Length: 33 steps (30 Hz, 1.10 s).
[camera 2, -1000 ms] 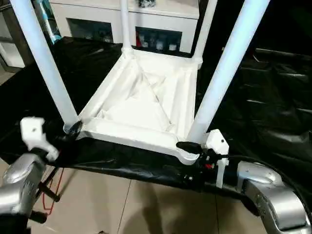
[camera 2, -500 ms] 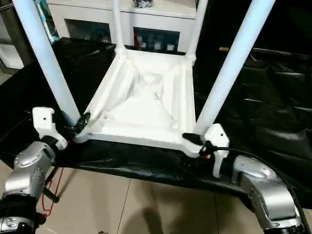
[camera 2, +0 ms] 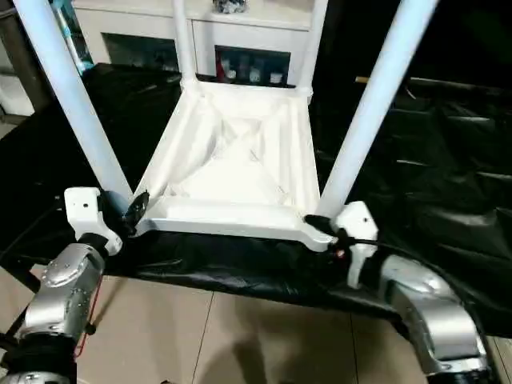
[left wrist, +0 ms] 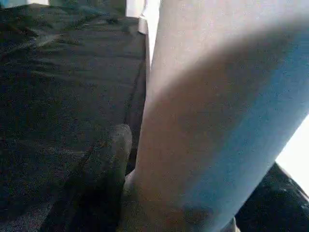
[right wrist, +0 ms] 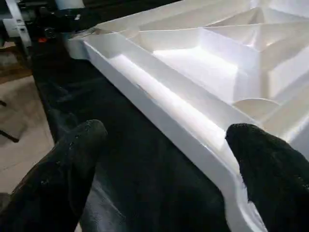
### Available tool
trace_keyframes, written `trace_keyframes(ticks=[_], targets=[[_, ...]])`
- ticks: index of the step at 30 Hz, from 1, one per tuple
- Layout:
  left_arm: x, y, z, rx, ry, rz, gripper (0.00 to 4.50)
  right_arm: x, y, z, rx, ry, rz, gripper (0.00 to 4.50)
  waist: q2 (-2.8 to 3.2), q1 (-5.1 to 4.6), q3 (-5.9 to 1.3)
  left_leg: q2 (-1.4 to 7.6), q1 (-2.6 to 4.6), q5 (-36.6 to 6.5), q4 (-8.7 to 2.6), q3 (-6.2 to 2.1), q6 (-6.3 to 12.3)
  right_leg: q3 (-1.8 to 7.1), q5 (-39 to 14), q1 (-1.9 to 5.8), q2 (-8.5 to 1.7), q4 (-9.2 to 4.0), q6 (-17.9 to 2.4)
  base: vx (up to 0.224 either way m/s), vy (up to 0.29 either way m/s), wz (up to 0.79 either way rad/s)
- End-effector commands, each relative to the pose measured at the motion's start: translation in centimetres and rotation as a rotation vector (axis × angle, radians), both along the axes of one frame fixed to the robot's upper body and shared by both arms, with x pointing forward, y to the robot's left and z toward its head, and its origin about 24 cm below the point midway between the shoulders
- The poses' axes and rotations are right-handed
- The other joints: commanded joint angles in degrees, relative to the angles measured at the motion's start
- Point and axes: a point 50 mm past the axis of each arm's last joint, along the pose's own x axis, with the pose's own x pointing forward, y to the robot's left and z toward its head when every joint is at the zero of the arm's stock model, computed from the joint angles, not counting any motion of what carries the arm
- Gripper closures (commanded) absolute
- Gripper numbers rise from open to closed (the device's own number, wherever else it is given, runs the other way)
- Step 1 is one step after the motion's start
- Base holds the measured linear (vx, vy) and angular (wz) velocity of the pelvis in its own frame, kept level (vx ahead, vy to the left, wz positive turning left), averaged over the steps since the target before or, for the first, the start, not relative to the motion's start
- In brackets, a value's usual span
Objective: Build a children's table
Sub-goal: Flip table
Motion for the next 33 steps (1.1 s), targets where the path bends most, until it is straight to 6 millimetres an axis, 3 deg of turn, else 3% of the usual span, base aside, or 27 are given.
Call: trace_keyframes(ticks=[1, 5, 8, 10, 13, 15, 18, 23, 25, 26, 28, 29, 31, 33], targets=[[0.1, 0.5, 0.4, -0.031, -0.018, 0.049, 1.88, 0.3, 0.3, 0.2, -0.001, -0.010, 0.012, 0.00, -0.30, -0.03, -2.76, 6.51, -0.11, -2.13, -5.85, -2.77, 5.99, 2.42, -1.37, 2.32, -5.01, -3.50, -17.68, 0.000, 0.000, 0.00], [0.1, 0.2, 0.3, -0.057, 0.013, 0.062, 1.89, 0.2, 1.6, 0.7, 0.040, -0.009, 0.067, 0.00, 0.08, -0.27, -2.66, 6.59, -0.20, -2.70, -5.97, -2.84, 5.64, 2.40, -0.91, 2.30, -4.99, -3.45, -18.03, 0.000, 0.000, 0.00], [0.1, -0.1, 0.3, -0.089, 0.033, 0.072, 1.90, -0.1, 2.4, 0.8, 0.063, 0.003, 0.110, 0.00, -0.28, -0.17, -2.69, 6.60, -0.23, -2.57, -5.91, -2.82, 5.72, 2.45, -1.09, 2.40, -5.12, -3.37, -18.15, 0.000, 0.000, 0.00], [0.3, -0.4, 0.3, -0.125, 0.045, 0.079, 1.90, -0.4, 2.9, 0.9, 0.090, 0.022, 0.140, 0.00, -0.13, -0.01, -2.62, 6.63, -0.20, -1.89, -5.85, -2.90, 5.99, 2.42, -1.06, 2.35, -5.16, -3.38, -18.28, 0.000, 0.000, 0.00], [0.6, -1.5, -0.5, -0.219, 0.136, 0.090, 1.90, -1.9, 4.2, 0.8, 0.138, 0.113, 0.258, 0.00, -0.01, -0.05, -2.50, 6.66, -0.23, -2.13, -5.93, -2.93, 6.28, 2.49, -1.59, 2.23, -5.08, -3.50, -18.00, 0.000, 0.000, 0.00], [0.9, -2.3, -0.7, -0.313, 0.171, 0.103, 1.90, -1.9, 4.1, 0.7, 0.118, 0.102, 0.245, 0.00, -0.13, 0.06, -2.46, 6.62, 0.02, -3.26, -5.88, -2.74, 5.71, 2.59, -3.13, 2.07, -5.11, -3.78, -17.91, 0.000, 0.000, 0.00], [1.1, -2.9, -0.4, -0.394, 0.175, 0.100, 1.90, -1.6, 3.8, 0.6, 0.107, 0.096, 0.203, 0.00, -0.30, 0.06, -2.38, 6.42, -0.22, -4.11, -5.97, -2.63, 4.40, 2.59, -5.95, 2.16, -5.17, -4.01, -17.72, 0.000, 0.000, 0.00], [1.3, -4.1, 0.8, -0.488, 0.193, 0.073, 1.90, -0.3, 2.9, -0.5, 0.070, 0.129, 0.071, 0.00, -0.32, -0.29, -2.54, 6.20, -0.47, -2.77, -5.82, -2.63, 4.46, 2.50, -5.74, 2.12, -5.07, -3.90, -17.73, 0.000, 0.000, 0.00], [1.3, -4.7, 1.2, -0.466, 0.193, 0.044, 1.90, 0.0, 3.1, -0.7, 0.079, 0.128, 0.045, 0.00, -0.34, -0.24, -2.72, 6.24, -0.49, -0.18, -5.58, -2.58, 5.63, 2.48, -2.92, 2.14, -5.07, -3.71, -17.89, 0.000, 0.000, 0.00], [1.3, -5.1, 1.5, -0.446, 0.190, 0.024, 1.91, 0.4, 3.4, -0.7, 0.109, 0.129, 0.018, 0.00, -0.71, -0.24, -2.87, 6.15, -0.60, 2.25, -5.40, -2.53, 6.97, 2.39, -0.66, 2.17, -4.98, -3.53, -17.84, 0.000, 0.000, 0.00], [1.2, -5.6, 1.9, -0.431, 0.185, 0.009, 1.92, 1.4, 3.5, -0.6, 0.168, 0.116, -0.081, 0.00, -0.44, 0.06, -3.36, 6.16, -0.57, 7.92, -4.82, -2.56, 9.57, 2.22, 4.70, 2.04, -4.99, -2.74, -18.45, 0.000, 0.000, 0.00], [1.3, -5.7, 2.1, -0.432, 0.182, 0.005, 1.92, 2.1, 3.5, -0.6, 0.210, 0.132, -0.147, 0.00, -0.10, 0.05, -3.35, 6.18, -0.56, 9.14, -4.74, -2.56, 10.20, 2.18, 5.90, 1.83, -4.94, -2.58, -18.80, 0.000, 0.000, 0.00], [1.3, -5.8, 2.3, -0.425, 0.178, 0.004, 1.92, 2.4, 3.5, -0.6, 0.241, 0.139, -0.181, 0.00, -0.32, 0.39, -3.64, 6.03, -0.46, 11.94, -4.31, -2.32, 12.05, 2.00, 7.91, 1.75, -4.71, -2.31, -19.43, 0.000, 0.000, 0.00], [1.5, -5.8, 2.5, -0.426, 0.173, 0.008, 1.92, 2.9, 3.8, -0.1, 0.380, 0.165, -0.210, 0.00, -0.08, 0.75, -3.56, 6.00, -0.60, 12.12, -4.34, -2.25, 12.74, 1.97, 7.46, 1.65, -4.82, -2.23, -19.81, 0.000, 0.000, 0.00]])
